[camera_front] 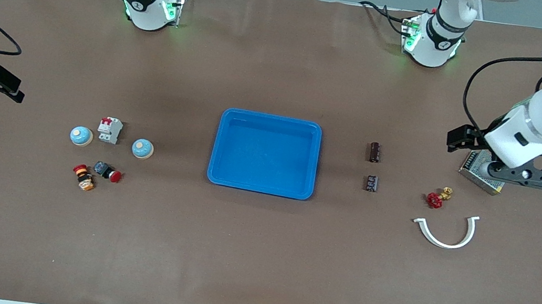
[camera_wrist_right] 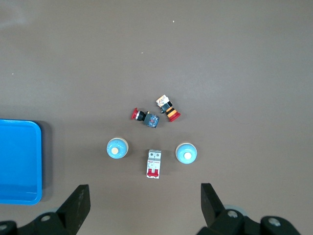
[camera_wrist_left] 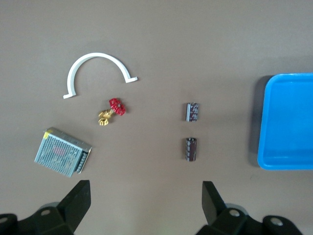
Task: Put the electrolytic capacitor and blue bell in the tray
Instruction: 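Move the left gripper over the brown capacitors while the right gripper reaches the blue dome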
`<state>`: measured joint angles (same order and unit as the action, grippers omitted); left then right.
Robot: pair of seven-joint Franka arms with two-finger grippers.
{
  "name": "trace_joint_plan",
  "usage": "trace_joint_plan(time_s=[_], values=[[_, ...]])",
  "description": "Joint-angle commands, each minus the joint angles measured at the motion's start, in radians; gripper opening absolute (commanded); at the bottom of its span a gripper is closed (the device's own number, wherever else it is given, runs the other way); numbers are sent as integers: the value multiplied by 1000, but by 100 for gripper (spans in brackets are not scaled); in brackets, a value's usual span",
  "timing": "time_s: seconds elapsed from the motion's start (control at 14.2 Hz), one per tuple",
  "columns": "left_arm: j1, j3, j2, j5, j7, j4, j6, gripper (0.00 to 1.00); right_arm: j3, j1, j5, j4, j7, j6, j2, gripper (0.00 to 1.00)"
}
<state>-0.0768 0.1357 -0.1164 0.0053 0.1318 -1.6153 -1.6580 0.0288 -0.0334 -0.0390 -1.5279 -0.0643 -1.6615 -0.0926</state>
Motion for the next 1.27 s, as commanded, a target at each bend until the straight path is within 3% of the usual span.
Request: trace_joint_plan(time_s=[0.0,0.28,0.56,0.85,0.99,1.2], values=[[15,10,70,-24,8,-120,-72,100,-3,-5,5,23,9,19,-7,100],[12,12,73,-62,8,-196,-130,100,-3,-8,45,25,8,54,-7,100],[12,30,112,-88,9,-343,-245,100,-4,-46,42,5,-19,68,-22,100],[9,51,112,-90,25,-442,-342,100,-4,-65,44,-156,-121,-48,-29,100],[8,56,112,-91,43,-465,-364,100,-4,-109,36,-239,-291,-151,-32,100],[9,97,112,-125,92,-544,-481,100,-4,-108,36,-290,-334,-189,-71,100]])
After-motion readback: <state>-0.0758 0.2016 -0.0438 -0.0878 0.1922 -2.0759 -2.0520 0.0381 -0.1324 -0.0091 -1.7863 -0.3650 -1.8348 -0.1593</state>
